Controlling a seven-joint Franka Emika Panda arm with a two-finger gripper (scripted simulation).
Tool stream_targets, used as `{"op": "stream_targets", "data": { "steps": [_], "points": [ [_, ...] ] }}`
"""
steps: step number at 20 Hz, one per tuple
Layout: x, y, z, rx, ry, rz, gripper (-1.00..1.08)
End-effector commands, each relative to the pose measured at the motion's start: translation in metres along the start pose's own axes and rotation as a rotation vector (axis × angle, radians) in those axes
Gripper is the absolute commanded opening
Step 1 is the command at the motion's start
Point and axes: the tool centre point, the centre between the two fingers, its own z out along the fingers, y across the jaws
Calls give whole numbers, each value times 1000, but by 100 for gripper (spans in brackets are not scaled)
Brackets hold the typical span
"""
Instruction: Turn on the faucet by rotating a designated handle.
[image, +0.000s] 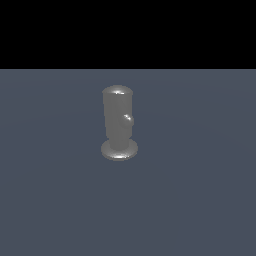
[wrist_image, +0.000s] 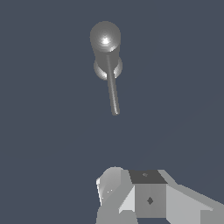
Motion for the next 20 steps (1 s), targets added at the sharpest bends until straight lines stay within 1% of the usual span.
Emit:
{"op": "stream_targets", "data": {
  "steps": [1, 6, 10, 15, 20],
  "points": [
    [0, 0, 0, 0, 0, 0, -100],
    [1, -1, 6, 0, 0, -3, -100],
    [3, -4, 20, -1, 0, -10, -100],
    [8, -10, 48, -1, 0, -23, -100],
    [14, -19, 88, -2, 1, -42, -100]
  ]
}}
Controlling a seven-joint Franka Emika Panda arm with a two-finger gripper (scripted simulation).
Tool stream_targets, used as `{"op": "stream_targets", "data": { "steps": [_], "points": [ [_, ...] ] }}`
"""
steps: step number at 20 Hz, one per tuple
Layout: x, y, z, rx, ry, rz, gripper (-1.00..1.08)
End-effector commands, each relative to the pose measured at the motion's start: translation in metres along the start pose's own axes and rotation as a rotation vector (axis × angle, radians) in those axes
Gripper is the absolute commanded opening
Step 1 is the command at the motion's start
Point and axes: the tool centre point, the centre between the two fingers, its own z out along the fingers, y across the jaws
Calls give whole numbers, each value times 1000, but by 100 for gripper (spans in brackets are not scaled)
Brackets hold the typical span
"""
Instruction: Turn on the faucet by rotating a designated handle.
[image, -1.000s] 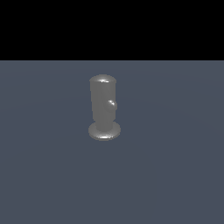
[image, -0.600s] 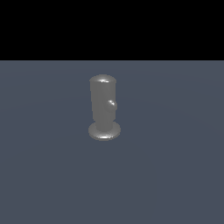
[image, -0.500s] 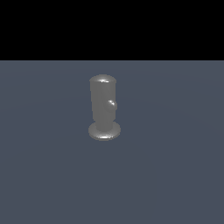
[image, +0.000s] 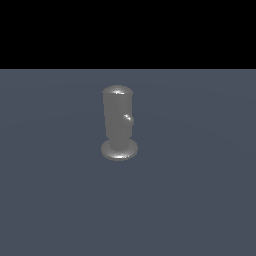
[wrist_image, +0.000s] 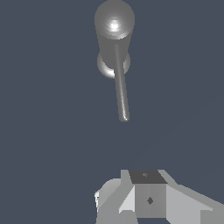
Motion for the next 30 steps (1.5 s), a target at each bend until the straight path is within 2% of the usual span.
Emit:
{"op": "stream_targets", "data": {
  "steps": [1, 17, 30],
  "points": [
    [3, -5, 22, -1, 0, -10, -100],
    [27, -33, 146, -3, 1, -73, -100],
    [38, -44, 189, -4, 1, -95, -100]
  ]
}}
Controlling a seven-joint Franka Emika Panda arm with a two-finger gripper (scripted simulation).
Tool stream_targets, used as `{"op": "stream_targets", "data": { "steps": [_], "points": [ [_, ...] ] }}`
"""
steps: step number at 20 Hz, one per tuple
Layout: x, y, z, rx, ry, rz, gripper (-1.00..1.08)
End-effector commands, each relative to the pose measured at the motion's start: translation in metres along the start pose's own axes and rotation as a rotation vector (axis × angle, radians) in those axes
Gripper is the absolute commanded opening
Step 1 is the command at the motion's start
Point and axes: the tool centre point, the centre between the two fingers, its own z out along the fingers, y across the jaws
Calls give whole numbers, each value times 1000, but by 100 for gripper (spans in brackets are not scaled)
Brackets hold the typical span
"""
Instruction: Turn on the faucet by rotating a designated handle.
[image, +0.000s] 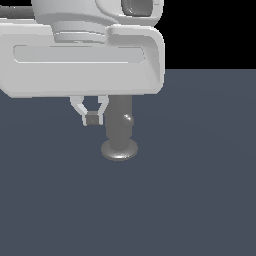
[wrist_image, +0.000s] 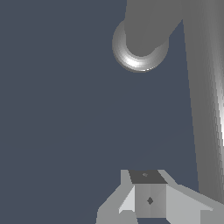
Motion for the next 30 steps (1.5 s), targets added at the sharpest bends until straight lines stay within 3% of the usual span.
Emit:
{"op": "stream_targets", "data": {
  "steps": [1, 7, 30],
  "points": [
    [1, -1, 3, 0, 1, -2, -100],
    [1, -1, 4, 0, 1, -2, -100],
    [19, 105, 4, 0, 1, -2, -100]
  ]
}}
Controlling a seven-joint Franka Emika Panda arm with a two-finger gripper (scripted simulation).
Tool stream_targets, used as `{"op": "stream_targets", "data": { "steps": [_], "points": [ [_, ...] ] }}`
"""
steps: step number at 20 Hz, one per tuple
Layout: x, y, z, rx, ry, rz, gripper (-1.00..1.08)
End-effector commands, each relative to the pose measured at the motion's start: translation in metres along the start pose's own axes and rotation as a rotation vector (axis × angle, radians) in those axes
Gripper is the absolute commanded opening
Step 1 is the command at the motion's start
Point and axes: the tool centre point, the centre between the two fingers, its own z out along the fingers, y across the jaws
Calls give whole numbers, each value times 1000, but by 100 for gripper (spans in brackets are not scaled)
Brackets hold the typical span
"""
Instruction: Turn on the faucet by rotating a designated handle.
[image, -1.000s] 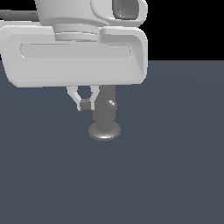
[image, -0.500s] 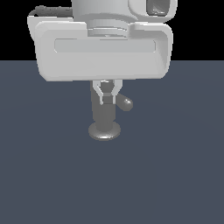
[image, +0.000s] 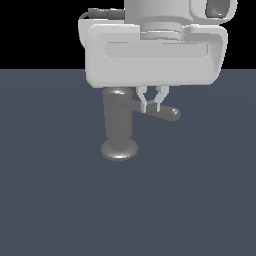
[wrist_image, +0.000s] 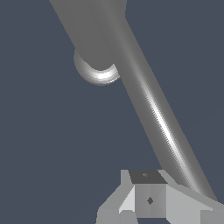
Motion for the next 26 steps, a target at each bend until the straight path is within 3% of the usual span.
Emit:
{"op": "stream_targets", "data": {
  "steps": [1, 13, 14, 15, 26],
  "points": [
    [-4, 12, 12, 5, -26, 3, -100],
    [6, 66, 12, 5, -26, 3, -100],
    [6, 66, 12, 5, -26, 3, -100],
    [20, 52, -2, -8, 10, -30, -100],
    [47, 76, 1, -5, 2, -23, -100]
  ]
}}
